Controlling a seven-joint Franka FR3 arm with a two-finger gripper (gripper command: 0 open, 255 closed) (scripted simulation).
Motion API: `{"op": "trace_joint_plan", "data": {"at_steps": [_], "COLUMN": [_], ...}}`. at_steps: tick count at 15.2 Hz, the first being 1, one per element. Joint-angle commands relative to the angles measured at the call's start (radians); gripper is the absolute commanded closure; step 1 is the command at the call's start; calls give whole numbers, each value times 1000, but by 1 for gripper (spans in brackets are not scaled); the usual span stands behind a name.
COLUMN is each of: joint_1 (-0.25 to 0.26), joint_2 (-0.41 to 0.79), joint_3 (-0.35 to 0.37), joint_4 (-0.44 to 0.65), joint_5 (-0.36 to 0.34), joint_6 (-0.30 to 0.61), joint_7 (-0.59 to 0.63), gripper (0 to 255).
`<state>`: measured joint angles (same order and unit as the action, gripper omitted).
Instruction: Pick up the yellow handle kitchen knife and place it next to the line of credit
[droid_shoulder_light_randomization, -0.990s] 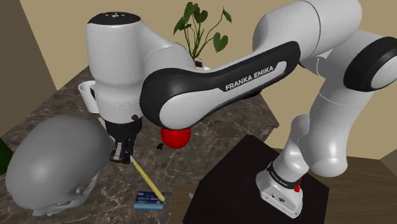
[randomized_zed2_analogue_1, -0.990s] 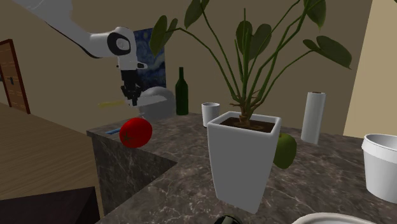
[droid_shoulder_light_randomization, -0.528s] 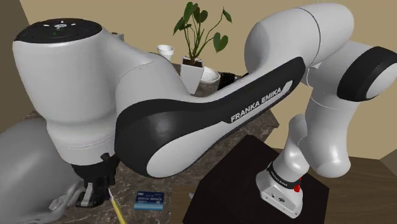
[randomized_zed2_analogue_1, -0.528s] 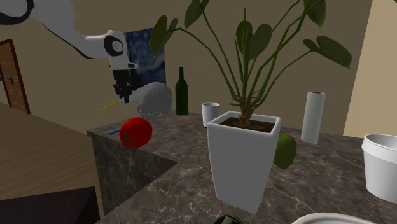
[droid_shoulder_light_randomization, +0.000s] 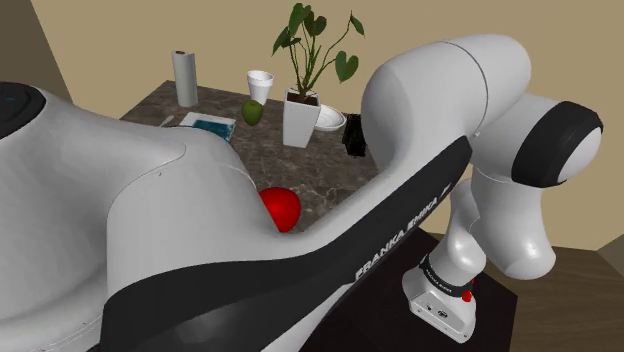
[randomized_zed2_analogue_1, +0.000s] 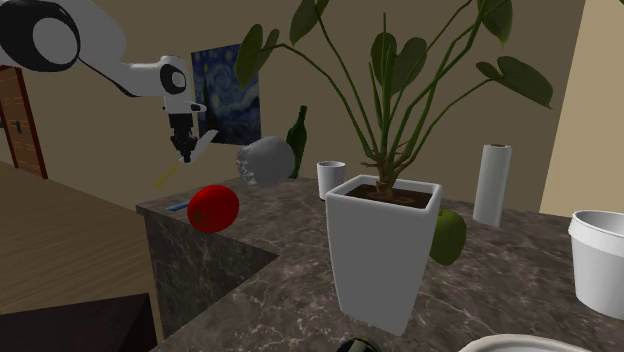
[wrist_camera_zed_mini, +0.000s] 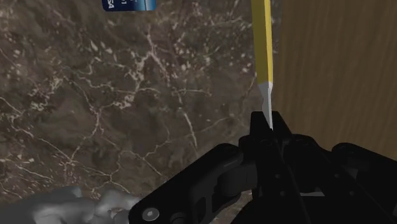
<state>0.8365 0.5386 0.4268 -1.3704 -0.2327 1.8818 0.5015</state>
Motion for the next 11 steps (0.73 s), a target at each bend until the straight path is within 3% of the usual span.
{"op": "trace_joint_plan", "data": {"at_steps": [1,11], "joint_1": [1,-1], "joint_2": [9,45], "joint_3": [-2,-13], "joint_4": [-11,-92], "joint_5": [-4,-23], "joint_6": [20,133], "joint_7": [4,18], "gripper": [255,255]}}
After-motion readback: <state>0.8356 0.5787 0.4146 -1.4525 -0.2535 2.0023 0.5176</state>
